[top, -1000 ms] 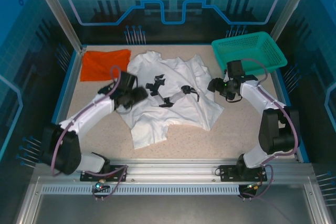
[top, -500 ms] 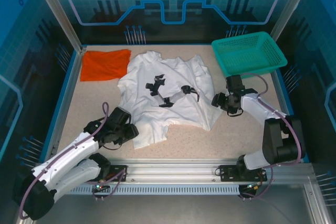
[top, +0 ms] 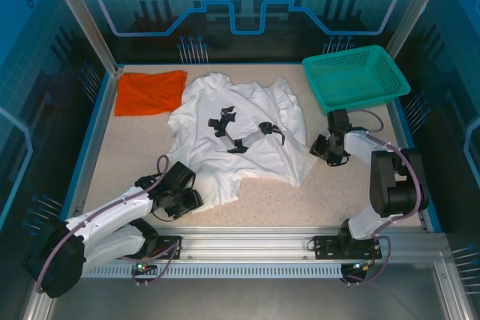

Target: Fold and stack the t-shirts

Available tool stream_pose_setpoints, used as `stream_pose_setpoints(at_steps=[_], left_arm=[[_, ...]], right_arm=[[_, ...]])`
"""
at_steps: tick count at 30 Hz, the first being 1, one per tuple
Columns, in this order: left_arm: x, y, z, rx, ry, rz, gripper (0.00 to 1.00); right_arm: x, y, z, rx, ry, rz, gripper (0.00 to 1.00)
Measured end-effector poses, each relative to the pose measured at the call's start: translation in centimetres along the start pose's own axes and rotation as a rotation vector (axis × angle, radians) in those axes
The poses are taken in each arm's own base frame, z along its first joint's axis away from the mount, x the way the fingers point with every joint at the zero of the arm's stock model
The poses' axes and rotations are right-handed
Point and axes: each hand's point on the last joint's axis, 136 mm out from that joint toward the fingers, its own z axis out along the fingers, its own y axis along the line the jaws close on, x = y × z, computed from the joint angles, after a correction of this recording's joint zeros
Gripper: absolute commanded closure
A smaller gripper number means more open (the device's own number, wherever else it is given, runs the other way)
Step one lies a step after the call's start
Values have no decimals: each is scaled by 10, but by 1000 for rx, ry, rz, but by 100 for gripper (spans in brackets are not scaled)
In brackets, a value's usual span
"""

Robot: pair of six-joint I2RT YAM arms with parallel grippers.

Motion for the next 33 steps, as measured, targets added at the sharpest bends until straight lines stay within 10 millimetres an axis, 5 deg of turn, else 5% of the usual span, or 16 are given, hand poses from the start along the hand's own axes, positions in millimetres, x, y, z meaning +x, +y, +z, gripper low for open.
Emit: stream_pose_setpoints(at_steps=[8,15,25,29,33], left_arm=[[0,0,6,-16,12,-16,79],[-1,-1,6,-18,12,-23,100],[-5,-8,-1,8,-8,15,100],[-26,-44,-40,101,-110,96,100],[-59,-104,-125,276,-310,191,100]], right_arm=[[-8,8,6,-12,15,-6,93],[-9,10,2,-22,2,-10,100],[-4,19,-26,-105,-46,-19,100],[-14,36,-65,-192,-141,-29,100],[-28,53,-116,-279,-252,-38,100]])
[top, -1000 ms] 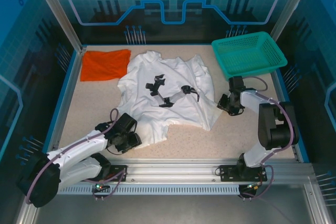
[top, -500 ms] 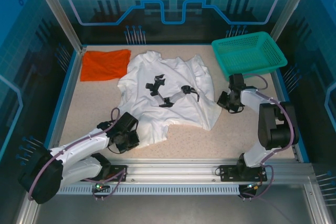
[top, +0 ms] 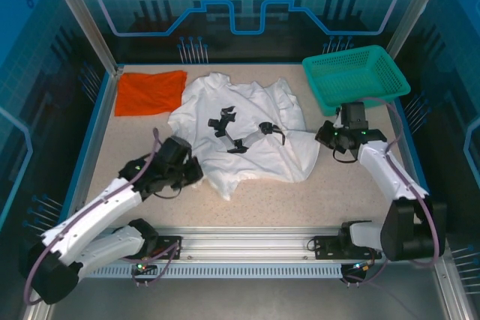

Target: Fold and stack the t-shirts

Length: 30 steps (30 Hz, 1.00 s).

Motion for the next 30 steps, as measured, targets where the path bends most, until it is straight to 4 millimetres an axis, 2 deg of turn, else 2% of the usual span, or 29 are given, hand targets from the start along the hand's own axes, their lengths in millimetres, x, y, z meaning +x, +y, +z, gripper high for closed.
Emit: stream_pose_setpoints(at_steps=[1,3,6,10,16,19,22,26,30], left_arm=[[-16,-14,-15,39,-54,17,100],[-37,-29,-39,81,-131,33,100],[-58,-34,-66,100,-213,46,100],[-70,-29,-85,88,-273,52,100],[-76,-18,-104,68,-326,50,100],[-74,-11,-103,44,-317,40,100],[-69,3,-93,1,-294,19,100],[-65,29,-63,-84,-211,-43,100],[-76,38,-24,-117,-102,-124,100]], right_arm=[[-6,7,-9,-18,-25,-3,100],[-16,17,-25,-48,-70,-6,100],[-21,23,-48,-76,-121,0,100],[-22,25,-76,-97,-180,10,100],[-20,23,-111,-99,-267,14,100],[-15,15,-113,-75,-273,20,100],[1,-1,-98,-28,-225,36,100],[24,-26,-68,56,-119,82,100],[18,-28,-47,94,-66,127,100]])
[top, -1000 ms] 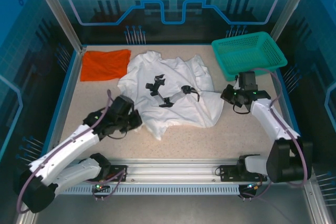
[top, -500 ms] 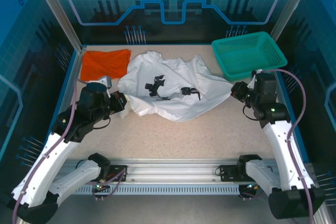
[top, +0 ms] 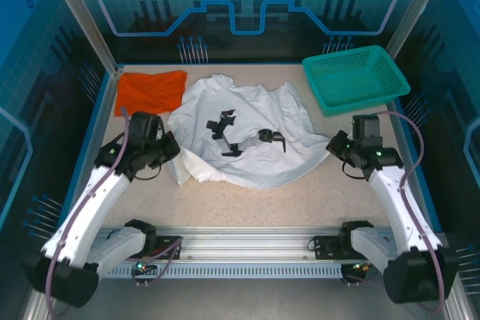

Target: Fold and stack the t-shirts

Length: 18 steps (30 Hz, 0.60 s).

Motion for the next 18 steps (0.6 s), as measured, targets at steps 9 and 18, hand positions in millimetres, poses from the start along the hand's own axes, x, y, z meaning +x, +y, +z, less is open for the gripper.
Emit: stream_pose_setpoints(at_steps=[9,18], left_arm=[[-165,-93,76,220,40,-199,100],[-275,-244,-166,704,-481,139,100]], right_arm=[[-143,134,69,-145,3,87,100],[-225,286,-116,-535,-331,-133,100]])
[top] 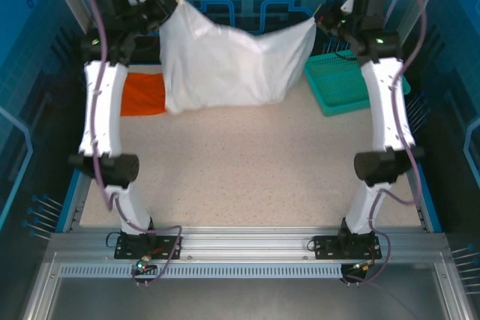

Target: Fold and stack the t-shirts

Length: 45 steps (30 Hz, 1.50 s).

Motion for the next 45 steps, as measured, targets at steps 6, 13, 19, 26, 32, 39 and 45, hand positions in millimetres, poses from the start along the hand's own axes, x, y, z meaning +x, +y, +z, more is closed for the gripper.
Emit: stream_pose_setpoints(at_steps=[6,13,19,26,32,39,45], left_arm=[[52,-102,-181,240,-135,171,100],[208,36,-192,15,148,2,85],[329,157,-238,-398,362,-228,86],[309,156,-279,-467,156,-252,36],[295,169,-256,-541,152,-279,31],[303,188,-166,-636,409,-189,25],[356,185,-60,-676,687,44,22]], right_arm=[[42,20,-166,-127,-143,-67,100],[195,-123,-159,121,103,4,100],[309,-228,-180,405,351,87,100],[308,-226,-209,386,257,125,47],[313,-251,-206,526,283,133,33],[292,-250,-184,555,247,133,39],[300,-239,-117,556,440,65,41]])
